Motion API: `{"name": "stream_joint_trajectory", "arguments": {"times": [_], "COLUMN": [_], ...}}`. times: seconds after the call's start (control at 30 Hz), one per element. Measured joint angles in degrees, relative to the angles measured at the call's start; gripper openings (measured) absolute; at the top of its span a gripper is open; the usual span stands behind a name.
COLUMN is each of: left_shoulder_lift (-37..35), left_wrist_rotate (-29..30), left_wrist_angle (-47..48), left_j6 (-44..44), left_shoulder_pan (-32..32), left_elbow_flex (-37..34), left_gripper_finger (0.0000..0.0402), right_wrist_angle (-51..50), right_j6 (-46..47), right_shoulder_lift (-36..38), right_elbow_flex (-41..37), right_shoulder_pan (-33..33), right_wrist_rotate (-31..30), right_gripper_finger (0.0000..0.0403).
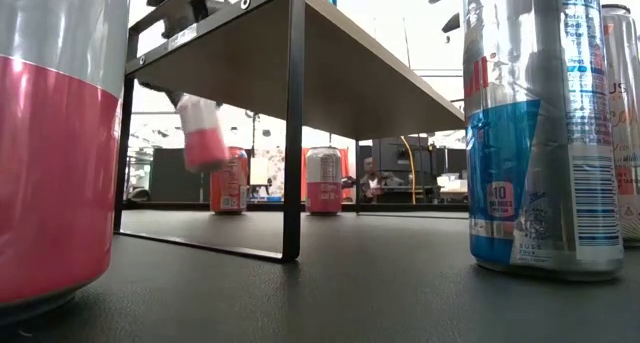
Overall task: Place canned beverage on shelf
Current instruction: Put the top left pink-white soda can on the shelf
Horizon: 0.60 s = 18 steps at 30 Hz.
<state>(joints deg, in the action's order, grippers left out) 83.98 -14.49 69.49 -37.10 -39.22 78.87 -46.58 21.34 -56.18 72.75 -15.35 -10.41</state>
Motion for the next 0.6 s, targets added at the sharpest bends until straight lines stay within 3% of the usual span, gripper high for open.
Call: {"name": "stream_joint_trajectory", "arguments": {"times": [0.4,0.6], "left_shoulder_lift": [-1.7,-1.5], "left_wrist_rotate": [-5.4,-5.5], "left_wrist_angle": [0.7,0.7], "left_j6": [2.0,4.6], "left_shoulder_pan": [2.9,5.8], "left_elbow_flex": [14.9,17.2], "left_gripper_finger": [0.0294,0.0294], "right_wrist_angle": [0.0,0.0], "right_j6": [0.0,0.0], "right_shoulder_lift": [0.0,0.0], "right_elbow_flex": [0.0,0.0], "right_shoulder_pan": [0.0,0.0], "right_wrist_rotate": [0.0,0.0], "right_gripper_finger": [0.0312,0.0312]}}
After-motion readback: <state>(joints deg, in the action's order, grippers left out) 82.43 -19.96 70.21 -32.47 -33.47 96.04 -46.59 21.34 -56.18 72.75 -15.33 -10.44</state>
